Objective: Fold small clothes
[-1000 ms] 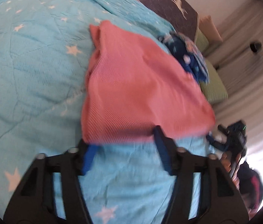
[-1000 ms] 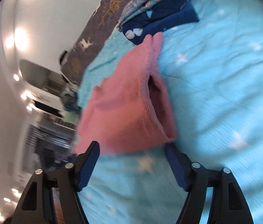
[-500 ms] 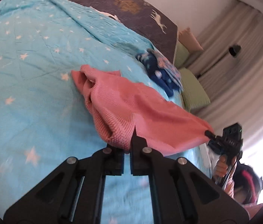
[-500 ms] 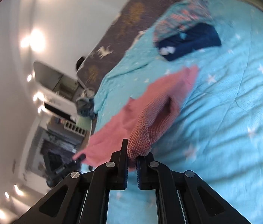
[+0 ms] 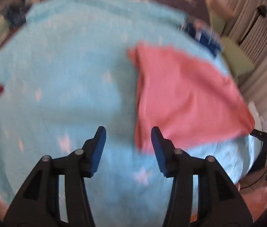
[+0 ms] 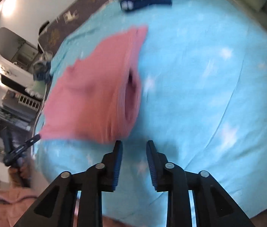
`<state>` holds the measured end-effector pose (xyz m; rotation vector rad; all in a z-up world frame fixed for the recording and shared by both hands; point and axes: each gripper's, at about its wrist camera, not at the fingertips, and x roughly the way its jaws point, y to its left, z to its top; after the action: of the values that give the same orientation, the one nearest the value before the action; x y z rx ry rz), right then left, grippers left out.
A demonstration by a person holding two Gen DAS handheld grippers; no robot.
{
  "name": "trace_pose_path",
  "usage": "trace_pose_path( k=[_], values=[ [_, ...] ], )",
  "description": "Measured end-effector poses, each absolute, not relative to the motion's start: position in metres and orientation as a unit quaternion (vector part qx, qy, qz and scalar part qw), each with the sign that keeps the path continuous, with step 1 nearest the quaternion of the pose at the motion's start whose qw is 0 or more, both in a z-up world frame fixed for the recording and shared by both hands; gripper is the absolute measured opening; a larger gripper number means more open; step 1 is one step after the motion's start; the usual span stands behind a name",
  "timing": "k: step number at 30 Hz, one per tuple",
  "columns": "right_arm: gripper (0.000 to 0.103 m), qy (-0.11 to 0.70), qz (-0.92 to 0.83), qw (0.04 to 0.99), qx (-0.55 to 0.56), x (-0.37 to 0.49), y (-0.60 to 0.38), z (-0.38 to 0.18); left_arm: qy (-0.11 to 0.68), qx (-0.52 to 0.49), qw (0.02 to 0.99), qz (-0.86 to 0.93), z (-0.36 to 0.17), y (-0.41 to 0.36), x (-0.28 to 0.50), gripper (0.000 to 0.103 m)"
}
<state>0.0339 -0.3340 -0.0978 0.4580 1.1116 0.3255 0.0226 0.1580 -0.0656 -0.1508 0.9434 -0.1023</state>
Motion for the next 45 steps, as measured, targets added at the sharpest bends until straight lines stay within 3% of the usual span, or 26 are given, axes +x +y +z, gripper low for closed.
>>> trace_pose_path(
  k=[3,4,11,26,29,33,36,41,44,45],
  values=[
    [0.047,0.455,0.135,0.864,0.167,0.057,-0.333,-0.063,0.385,-0.064,0.917,-0.079,-0.041,0.152,0.045,0.077],
    [0.049,0.442,0.136,0.873,0.154,0.065,-0.33,-0.056,0.371,-0.069,0.923,-0.081,-0.039,0.149,0.056,0.081],
    [0.052,0.434,0.138,0.883,0.113,0.152,-0.307,-0.064,0.401,-0.047,0.914,-0.049,-0.065,0.135,0.129,0.081],
    [0.052,0.429,0.141,0.887,0.093,0.184,-0.3,-0.09,0.452,-0.09,0.877,-0.132,-0.1,0.129,0.201,0.08],
    [0.052,0.396,0.113,0.908,0.081,0.183,-0.305,-0.087,0.46,-0.101,0.872,-0.136,-0.107,0.127,0.208,0.078],
    [0.05,0.417,0.13,0.895,0.094,0.189,-0.31,-0.093,0.457,-0.095,0.871,-0.157,-0.106,0.119,0.207,0.074],
    [0.042,0.435,0.138,0.883,0.108,0.196,-0.313,-0.1,0.457,-0.072,0.87,-0.173,-0.102,0.111,0.205,0.062],
    [0.042,0.445,0.155,0.872,0.131,0.202,-0.311,-0.107,0.466,-0.056,0.867,-0.17,-0.106,0.107,0.207,0.05],
    [0.042,0.448,0.156,0.871,0.128,0.206,-0.309,-0.109,0.468,-0.06,0.866,-0.165,-0.107,0.11,0.209,0.034],
    [0.038,0.449,0.158,0.871,0.127,0.208,-0.308,-0.109,0.468,-0.06,0.867,-0.162,-0.107,0.11,0.209,0.019]
  ],
)
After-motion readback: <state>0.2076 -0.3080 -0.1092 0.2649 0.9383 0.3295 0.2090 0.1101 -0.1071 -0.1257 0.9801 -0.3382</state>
